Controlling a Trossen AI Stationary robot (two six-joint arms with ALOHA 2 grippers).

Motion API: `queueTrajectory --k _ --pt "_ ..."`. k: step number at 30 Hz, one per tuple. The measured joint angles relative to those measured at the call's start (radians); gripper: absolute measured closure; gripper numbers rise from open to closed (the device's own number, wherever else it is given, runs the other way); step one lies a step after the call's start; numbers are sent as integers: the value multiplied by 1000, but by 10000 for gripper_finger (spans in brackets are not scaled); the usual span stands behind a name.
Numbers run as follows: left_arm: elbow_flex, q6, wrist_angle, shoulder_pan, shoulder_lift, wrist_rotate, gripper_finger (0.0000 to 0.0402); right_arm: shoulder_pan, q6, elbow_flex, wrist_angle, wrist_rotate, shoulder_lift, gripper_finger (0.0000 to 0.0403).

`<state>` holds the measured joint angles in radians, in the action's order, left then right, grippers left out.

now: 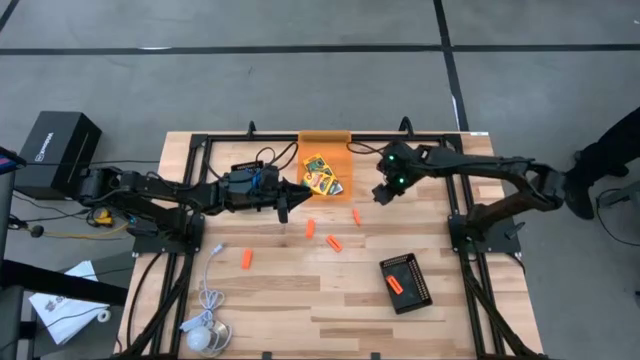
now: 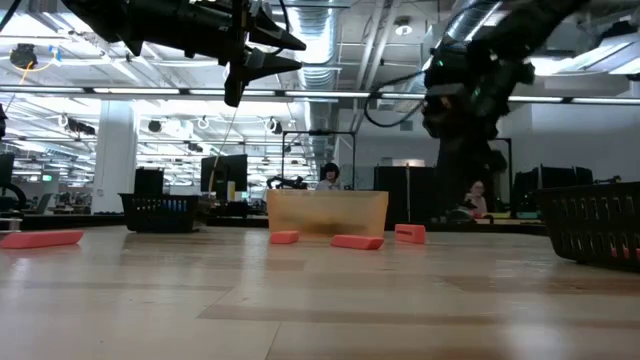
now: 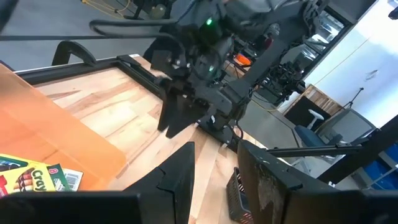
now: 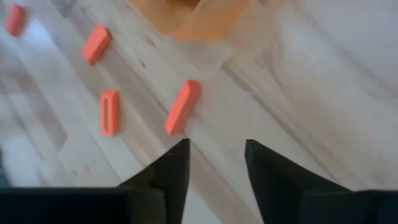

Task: Pick & Place School Supplies
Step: Put the orange eraser into the bottom black bin

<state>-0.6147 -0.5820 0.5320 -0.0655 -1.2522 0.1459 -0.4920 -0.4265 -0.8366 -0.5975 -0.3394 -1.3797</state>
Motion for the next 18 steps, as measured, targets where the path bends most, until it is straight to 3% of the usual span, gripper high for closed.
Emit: queueTrajectory --k 8,18 --pt "0 5 0 0 0 -5 284 86 -14 -235 -184 66 -141 220" --pt "0 20 -41 -3 0 -62 284 188 -177 -384 -196 160 -350 257"
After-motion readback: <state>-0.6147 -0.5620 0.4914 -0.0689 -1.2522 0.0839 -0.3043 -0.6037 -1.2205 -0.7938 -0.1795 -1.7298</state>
